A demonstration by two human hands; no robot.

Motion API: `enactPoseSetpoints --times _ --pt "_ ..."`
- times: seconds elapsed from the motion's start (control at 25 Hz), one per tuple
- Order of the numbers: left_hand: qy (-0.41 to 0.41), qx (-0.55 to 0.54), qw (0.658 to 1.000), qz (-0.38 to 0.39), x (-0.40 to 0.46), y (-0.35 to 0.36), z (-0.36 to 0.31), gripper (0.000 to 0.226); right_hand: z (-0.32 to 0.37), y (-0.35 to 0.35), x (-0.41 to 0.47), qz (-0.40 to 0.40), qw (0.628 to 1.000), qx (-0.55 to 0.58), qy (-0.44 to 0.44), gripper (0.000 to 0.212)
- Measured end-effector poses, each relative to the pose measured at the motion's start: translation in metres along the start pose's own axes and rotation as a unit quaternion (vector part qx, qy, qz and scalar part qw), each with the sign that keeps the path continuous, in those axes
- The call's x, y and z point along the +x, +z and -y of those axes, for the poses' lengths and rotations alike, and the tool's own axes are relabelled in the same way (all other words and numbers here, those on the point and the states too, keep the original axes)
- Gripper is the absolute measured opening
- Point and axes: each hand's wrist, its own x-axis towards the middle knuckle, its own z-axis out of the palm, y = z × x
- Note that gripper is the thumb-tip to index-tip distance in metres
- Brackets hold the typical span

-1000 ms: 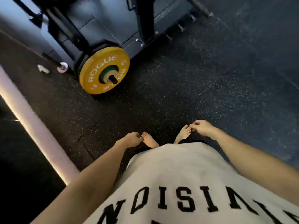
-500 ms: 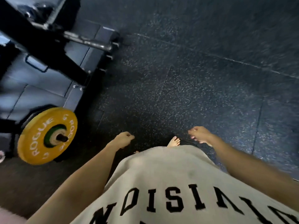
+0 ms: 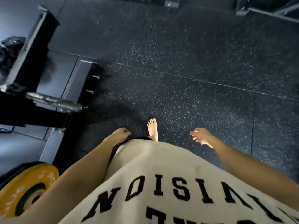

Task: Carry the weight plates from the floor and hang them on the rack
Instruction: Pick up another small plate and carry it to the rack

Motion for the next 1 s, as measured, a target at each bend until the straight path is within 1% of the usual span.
enactPoseSetpoints --times 0.12,0.2,0.32,0.44,0.52,0.56,0.64,0.76,0.84,0.96,1.0 --pt "0.016 -0.042 0.999 -0.003 0.046 -0.065 -0.065 0.033 0.067 -0.045 0.035 0.003 1.0 -0.015 -0.01 0.029" --pt "0.023 -0.031 0.999 0.003 0.079 -0.111 -0.108 0.029 0.117 -0.079 0.063 -0.014 1.0 -0.004 -0.02 0.03" --pt "0.032 -0.01 0.999 0.015 0.125 -0.163 -0.162 0.024 0.191 -0.122 0.104 -0.022 0.999 0.024 -0.014 0.02" --pt "0.014 -0.017 0.999 0.025 0.168 -0.203 -0.2 0.019 0.261 -0.164 0.154 0.001 1.0 0.021 -0.016 0.013" --pt "-0.006 -0.008 1.0 0.029 0.204 -0.23 -0.226 0.022 0.313 -0.197 0.195 0.009 1.0 0.014 -0.017 0.015" --pt "-0.027 -0.019 0.999 0.02 0.222 -0.246 -0.24 0.025 0.341 -0.216 0.215 0.01 1.0 0.012 -0.018 0.019" --pt "-0.071 -0.079 0.994 -0.006 0.247 -0.282 -0.269 0.026 0.401 -0.252 0.246 0.01 1.0 -0.016 -0.023 0.022" --pt "-0.099 -0.186 0.975 -0.074 0.276 -0.336 -0.302 0.017 0.491 -0.29 0.286 0.028 0.996 -0.076 -0.032 0.019" --pt "-0.122 -0.208 0.964 -0.11 0.297 -0.366 -0.311 0.022 0.553 -0.305 0.31 0.038 0.991 -0.115 -0.051 0.015" --pt "-0.173 -0.248 0.95 -0.082 0.334 -0.405 -0.314 0.032 0.653 -0.312 0.35 0.064 0.977 -0.183 -0.083 0.017" --pt "-0.176 -0.269 0.944 -0.073 0.353 -0.419 -0.312 0.033 0.688 -0.31 0.365 0.067 0.971 -0.21 -0.096 0.018"
